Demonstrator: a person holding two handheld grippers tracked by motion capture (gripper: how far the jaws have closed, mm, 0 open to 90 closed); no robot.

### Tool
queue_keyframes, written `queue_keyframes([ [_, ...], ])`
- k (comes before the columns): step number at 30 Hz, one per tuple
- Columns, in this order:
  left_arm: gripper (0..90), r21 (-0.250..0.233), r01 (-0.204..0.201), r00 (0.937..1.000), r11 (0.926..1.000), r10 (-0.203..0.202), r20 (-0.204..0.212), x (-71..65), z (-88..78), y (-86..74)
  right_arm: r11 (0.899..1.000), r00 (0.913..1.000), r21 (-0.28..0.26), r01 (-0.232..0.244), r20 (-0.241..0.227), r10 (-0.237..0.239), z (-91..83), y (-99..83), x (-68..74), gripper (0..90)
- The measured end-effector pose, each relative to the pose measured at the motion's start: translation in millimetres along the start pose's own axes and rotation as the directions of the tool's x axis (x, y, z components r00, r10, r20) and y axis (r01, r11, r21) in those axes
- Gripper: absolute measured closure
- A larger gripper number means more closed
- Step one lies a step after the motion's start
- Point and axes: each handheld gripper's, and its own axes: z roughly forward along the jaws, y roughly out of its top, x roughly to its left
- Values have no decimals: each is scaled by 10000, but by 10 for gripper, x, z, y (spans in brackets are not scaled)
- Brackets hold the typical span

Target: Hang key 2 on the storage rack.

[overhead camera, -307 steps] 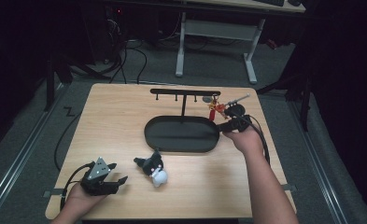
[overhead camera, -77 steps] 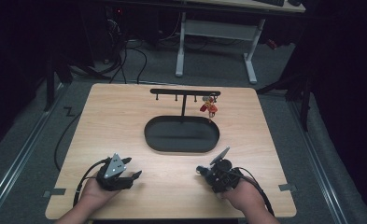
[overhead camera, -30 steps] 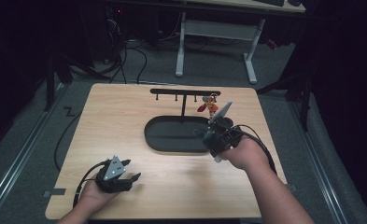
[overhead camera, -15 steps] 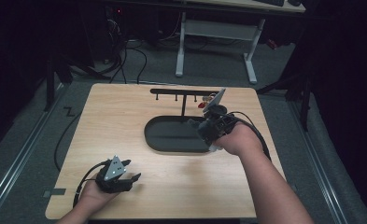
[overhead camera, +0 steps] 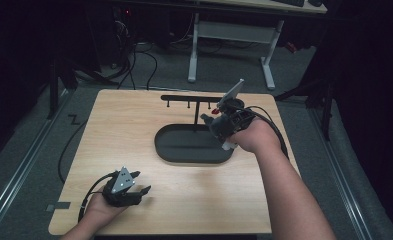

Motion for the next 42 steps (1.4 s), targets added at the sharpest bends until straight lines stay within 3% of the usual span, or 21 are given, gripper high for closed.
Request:
queue_keyframes([
  [14, 361, -14, -27, 10000, 10000, 27, 22, 3, -2, 0, 9991, 9996, -406, -143, 255, 154, -114, 183, 3, 474],
  [15, 361, -18, -30, 10000, 10000, 30, 31, 1, -2, 1, 9975, 9987, -673, -200, 447, 231, -120, 220, -8, 473],
  [19, 361, -7, -35, 10000, 10000, 35, 44, 2, -1, 0, 9948, 9965, -921, -440, 661, 502, -105, 253, -32, 473],
  [22, 361, 23, -19, 10000, 10000, 19, 70, 2, 1, -1, 9947, 9941, -818, -623, 831, 691, -35, 259, -61, 473],
  [35, 360, 108, -53, 9998, 9999, 51, 184, -16, 21, -4, 9957, 9956, -541, -752, 510, 780, 297, 156, -128, 471],
  [42, 359, 207, -101, 9997, 9997, 96, 246, -32, 30, -8, 9938, 9953, -662, -895, 301, 916, 459, 155, -178, 467],
])
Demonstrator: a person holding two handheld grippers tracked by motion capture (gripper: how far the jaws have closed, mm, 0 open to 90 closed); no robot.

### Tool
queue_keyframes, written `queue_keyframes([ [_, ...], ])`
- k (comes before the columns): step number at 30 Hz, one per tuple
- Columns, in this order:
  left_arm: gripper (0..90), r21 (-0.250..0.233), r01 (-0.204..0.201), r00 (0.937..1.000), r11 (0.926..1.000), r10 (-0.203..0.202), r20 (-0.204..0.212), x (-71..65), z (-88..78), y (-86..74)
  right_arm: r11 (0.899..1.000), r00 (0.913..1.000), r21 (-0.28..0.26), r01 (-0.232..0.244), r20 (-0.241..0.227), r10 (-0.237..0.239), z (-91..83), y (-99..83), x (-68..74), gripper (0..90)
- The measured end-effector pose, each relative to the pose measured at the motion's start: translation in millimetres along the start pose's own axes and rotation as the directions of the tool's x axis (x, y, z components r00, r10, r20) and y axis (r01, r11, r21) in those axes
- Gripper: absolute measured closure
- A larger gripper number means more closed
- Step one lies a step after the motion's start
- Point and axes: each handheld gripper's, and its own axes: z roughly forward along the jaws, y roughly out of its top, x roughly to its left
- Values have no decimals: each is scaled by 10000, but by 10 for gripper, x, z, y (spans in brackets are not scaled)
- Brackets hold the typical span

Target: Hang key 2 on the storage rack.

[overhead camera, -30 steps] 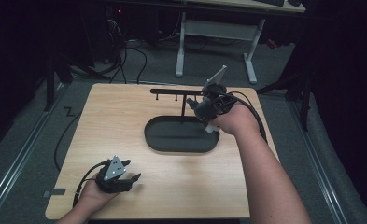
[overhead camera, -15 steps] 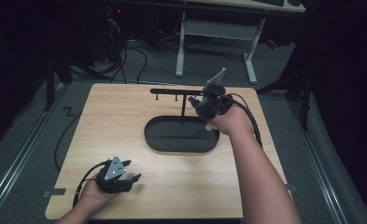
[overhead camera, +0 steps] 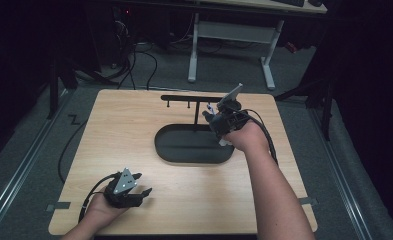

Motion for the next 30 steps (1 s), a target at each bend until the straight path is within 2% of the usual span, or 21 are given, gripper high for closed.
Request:
queue_keyframes([
  [8, 359, 74, -27, 10000, 10000, 26, 61, -4, 12, -8, 9997, 9993, -237, -30, -364, 22, 174, 18, 3, 454],
  [16, 359, 48, -58, 9999, 10000, 57, 117, -4, 16, -10, 9990, 9991, -439, 20, -423, -39, 297, 28, 12, 412],
  [22, 359, 74, -94, 9998, 9999, 93, 172, -9, 17, -9, 9965, 9994, -837, -63, -334, 36, 317, 34, 30, 312],
  [27, 359, 72, -56, 9998, 10000, 55, 216, -9, 15, -7, 9936, 9992, -1111, -194, -378, 153, 282, 6, 16, 302],
  [30, 359, 64, -69, 9998, 10000, 68, 204, -15, 14, -5, 9940, 9992, -1068, -252, -326, 218, 272, -26, 3, 302],
])
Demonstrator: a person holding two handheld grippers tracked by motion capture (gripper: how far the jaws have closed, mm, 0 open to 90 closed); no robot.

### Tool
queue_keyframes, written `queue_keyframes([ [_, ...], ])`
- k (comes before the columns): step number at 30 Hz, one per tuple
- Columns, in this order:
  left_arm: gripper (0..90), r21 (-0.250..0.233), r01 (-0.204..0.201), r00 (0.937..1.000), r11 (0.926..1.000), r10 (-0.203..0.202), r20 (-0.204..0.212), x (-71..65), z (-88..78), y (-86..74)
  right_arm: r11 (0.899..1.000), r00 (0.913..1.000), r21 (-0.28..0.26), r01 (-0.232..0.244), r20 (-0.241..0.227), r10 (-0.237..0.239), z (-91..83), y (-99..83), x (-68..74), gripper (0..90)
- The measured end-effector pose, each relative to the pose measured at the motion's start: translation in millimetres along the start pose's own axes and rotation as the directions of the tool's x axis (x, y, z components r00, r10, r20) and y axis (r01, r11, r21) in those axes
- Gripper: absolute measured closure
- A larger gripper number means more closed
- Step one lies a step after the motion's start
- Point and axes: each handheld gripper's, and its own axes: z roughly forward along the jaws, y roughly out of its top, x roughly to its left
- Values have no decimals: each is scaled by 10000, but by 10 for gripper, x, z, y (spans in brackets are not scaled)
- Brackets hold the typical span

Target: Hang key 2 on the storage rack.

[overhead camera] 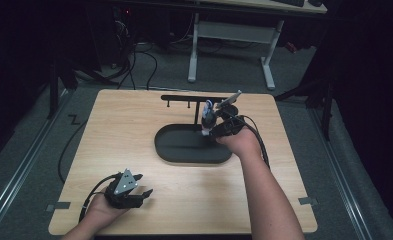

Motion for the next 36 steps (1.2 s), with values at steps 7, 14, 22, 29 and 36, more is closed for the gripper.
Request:
queue_keyframes([
  [7, 359, -6, -19, 10000, 10000, 19, -12, -5, 9, 1, 10000, 10000, -8, 96, -4, -96, 33, -85, -25, 303],
  [14, 359, 26, -38, 10000, 10000, 38, -4, -9, 10, 2, 9998, 9998, -31, 209, -3, -209, 78, -194, -33, 304],
  [22, 360, -2, -26, 9998, 10000, 26, -186, -24, -32, -38, 9989, 9990, -276, 373, -224, -379, 222, -448, -59, 305],
  [29, 360, 40, 275, 9981, 9996, -272, -544, 13, -142, -129, 9935, 9969, -917, 668, -354, -703, 346, -711, -19, 313],
  [36, 362, 73, 568, 9940, 9984, -559, -944, 28, -237, -225, 9667, 9924, -2245, 1230, 288, -1196, 438, -1056, 78, 303],
])
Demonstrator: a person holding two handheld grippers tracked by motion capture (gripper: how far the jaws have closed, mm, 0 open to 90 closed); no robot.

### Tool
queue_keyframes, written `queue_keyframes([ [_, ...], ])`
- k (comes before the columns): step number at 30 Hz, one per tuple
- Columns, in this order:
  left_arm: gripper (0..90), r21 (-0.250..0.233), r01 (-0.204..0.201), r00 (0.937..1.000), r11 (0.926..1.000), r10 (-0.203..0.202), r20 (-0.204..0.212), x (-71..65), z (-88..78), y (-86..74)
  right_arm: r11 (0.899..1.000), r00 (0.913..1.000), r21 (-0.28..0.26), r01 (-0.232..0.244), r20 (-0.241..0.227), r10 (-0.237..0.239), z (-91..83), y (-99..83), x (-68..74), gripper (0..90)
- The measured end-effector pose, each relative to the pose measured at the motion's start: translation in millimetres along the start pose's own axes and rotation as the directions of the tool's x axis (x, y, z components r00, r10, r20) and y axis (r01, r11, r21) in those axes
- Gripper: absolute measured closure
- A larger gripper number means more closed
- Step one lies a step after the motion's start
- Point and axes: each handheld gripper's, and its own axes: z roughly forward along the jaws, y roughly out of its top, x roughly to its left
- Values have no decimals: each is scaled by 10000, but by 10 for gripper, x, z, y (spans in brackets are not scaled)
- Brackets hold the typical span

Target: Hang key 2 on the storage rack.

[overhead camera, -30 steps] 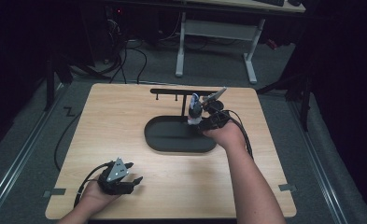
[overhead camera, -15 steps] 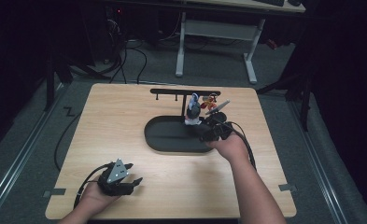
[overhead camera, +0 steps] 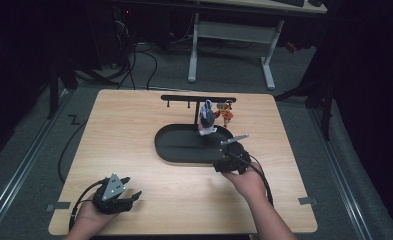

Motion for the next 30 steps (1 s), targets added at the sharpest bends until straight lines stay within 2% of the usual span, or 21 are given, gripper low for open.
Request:
queue_keyframes([
  [1, 362, 11, 100, 9999, 9999, -100, -103, 3, -24, -29, 9994, 9999, -306, 140, 37, -139, 0, -53, 19, 304],
  [2, 362, 11, 100, 9999, 9999, -100, -103, 3, -24, -29, 9994, 9999, -306, 140, 37, -139, 0, -53, 19, 304],
  [3, 362, 74, 155, 9997, 9999, -154, -193, 8, -48, -51, 9967, 9994, -741, 330, 115, -323, 5, -154, 46, 303],
  [6, 362, 60, 206, 9994, 9998, -205, -289, 16, -68, -69, 9937, 9993, -1054, 375, 99, -367, 10, -260, 70, 302],
  [7, 362, 9, 297, 9990, 9996, -297, -336, 21, -80, -75, 9903, 9994, -1348, 339, 47, -335, 15, -320, 70, 304],
  [9, 361, -45, 410, 9985, 9991, -412, -357, 41, -105, -83, 9828, 9989, -1798, 432, 262, -392, 20, -456, 74, 297],
  [10, 361, -78, 538, 9979, 9985, -541, -347, 57, -118, -89, 9731, 9991, -2281, 316, 361, -240, 23, -597, 65, 268],
  [11, 360, -117, 655, 9973, 9978, -658, -313, 65, -122, -91, 9687, 9989, -2472, 219, 456, -109, 23, -654, 64, 247],
  [12, 360, -117, 655, 9973, 9978, -658, -313, 65, -122, -91, 9687, 9989, -2472, 219, 456, -109, 23, -654, 64, 247],
  [13, 359, -129, 743, 9968, 9972, -746, -302, 85, -129, -89, 9470, 9974, -3206, -202, 588, 412, 19, -852, 49, 208],
  [14, 359, -129, 743, 9968, 9972, -746, -302, 85, -129, -89, 9470, 9974, -3206, -202, 588, 412, 19, -852, 49, 208],
  [15, 359, -211, 897, 9954, 9957, -903, -323, 98, -122, -82, 9393, 9958, -3343, -777, 202, 896, -12, -993, -2, 146],
  [16, 359, -211, 897, 9954, 9957, -903, -323, 98, -122, -82, 9393, 9958, -3343, -777, 202, 896, -12, -993, -2, 146],
  [17, 359, -232, 899, 9954, 9957, -907, -325, 107, -106, -73, 9256, 9923, -3649, -1006, 305, 1199, -89, -1037, -37, 149],
  [18, 358, -232, 899, 9954, 9957, -907, -325, 107, -106, -73, 9256, 9923, -3649, -1006, 305, 1199, -89, -1037, -37, 149],
  [19, 357, -209, 855, 9957, 9961, -861, -350, 109, -97, -65, 9149, 9897, -3932, -915, 653, 1270, -105, -1074, -51, 137],
  [21, 357, -243, 874, 9955, 9959, -882, -339, 122, -73, -45, 9164, 9889, -3870, -1021, 601, 1355, -88, -1067, -52, 102],
  [24, 355, -199, 849, 9958, 9962, -855, -327, 116, -58, -38, 9148, 9885, -3884, -1108, 524, 1419, -60, -1060, -29, 96],
  [25, 352, -194, 793, 9964, 9967, -799, -278, 107, -54, -36, 9216, 9902, -3758, -967, 573, 1272, -29, -1057, 0, 95],
  [30, 351, -198, 738, 9970, 9971, -742, -196, 117, -59, -34, 9274, 9912, -3680, -675, 815, 1044, -6, -1051, 39, 94],
])
